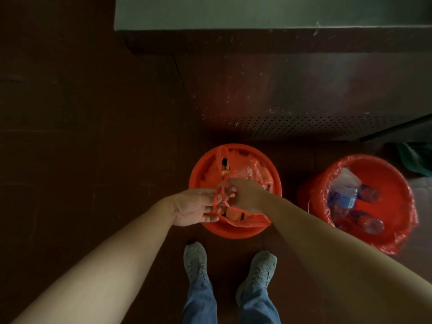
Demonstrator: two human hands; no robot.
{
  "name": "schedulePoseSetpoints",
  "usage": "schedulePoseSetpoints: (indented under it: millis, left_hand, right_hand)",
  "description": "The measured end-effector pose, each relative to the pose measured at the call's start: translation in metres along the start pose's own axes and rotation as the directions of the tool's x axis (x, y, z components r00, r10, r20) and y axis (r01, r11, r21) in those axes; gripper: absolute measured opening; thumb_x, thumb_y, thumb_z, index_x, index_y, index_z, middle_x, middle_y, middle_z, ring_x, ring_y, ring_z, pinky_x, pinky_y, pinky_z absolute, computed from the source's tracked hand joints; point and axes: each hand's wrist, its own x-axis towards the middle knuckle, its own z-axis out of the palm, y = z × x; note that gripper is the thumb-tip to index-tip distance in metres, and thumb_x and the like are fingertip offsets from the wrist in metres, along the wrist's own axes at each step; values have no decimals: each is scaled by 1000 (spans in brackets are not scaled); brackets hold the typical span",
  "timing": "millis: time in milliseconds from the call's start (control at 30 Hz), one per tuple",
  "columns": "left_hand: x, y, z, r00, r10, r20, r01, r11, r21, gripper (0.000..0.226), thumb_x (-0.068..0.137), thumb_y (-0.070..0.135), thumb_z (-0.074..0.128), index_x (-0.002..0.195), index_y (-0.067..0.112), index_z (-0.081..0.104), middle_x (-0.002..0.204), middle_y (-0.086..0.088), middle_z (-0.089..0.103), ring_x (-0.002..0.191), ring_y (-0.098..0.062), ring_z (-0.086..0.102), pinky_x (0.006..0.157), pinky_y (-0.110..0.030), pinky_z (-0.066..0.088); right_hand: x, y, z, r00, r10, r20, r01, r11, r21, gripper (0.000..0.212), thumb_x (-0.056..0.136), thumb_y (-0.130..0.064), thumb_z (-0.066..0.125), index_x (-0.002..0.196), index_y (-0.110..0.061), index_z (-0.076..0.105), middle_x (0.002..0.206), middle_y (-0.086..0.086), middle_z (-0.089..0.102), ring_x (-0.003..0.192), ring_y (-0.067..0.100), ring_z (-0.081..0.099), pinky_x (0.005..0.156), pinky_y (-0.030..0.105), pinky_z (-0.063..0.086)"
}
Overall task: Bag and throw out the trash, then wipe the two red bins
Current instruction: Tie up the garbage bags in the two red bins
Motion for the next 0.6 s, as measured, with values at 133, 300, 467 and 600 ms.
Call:
schedulePoseSetpoints:
  millis: [133,300,467,600]
  left_hand:
    - [2,0,-6,998,-18,-66,18,1000,1,8,95,30,64,93,24,70,104,3,66,109,-19,56,105,-42,44]
    - [16,7,-13,861,132,-492,74,923,378,8,98,19,63,91,20,65,82,2,61,79,-12,58,77,-29,50]
    - [31,12,-19,659,273,-701,100,892,441,23,90,31,69,75,13,68,64,5,68,68,-18,66,72,-32,52]
    - [35,9,-21,540,216,-813,78,949,304,23,88,32,65,73,15,70,56,6,68,63,-16,66,63,-28,49]
  right_hand:
    - [4,13,2,997,35,-71,-28,995,91,16,91,-37,71,105,-38,62,98,-14,64,86,4,60,75,23,48]
    - [7,26,2,963,85,-255,-70,995,69,18,88,-38,69,73,-31,60,78,-12,59,70,1,54,64,26,41]
    - [0,21,2,915,170,-365,-147,985,89,30,82,-41,52,55,-31,45,60,-12,52,53,2,50,49,22,33]
    - [-5,29,2,812,382,-441,-251,911,328,37,90,-27,59,55,-23,47,50,-20,55,42,-1,50,34,15,30]
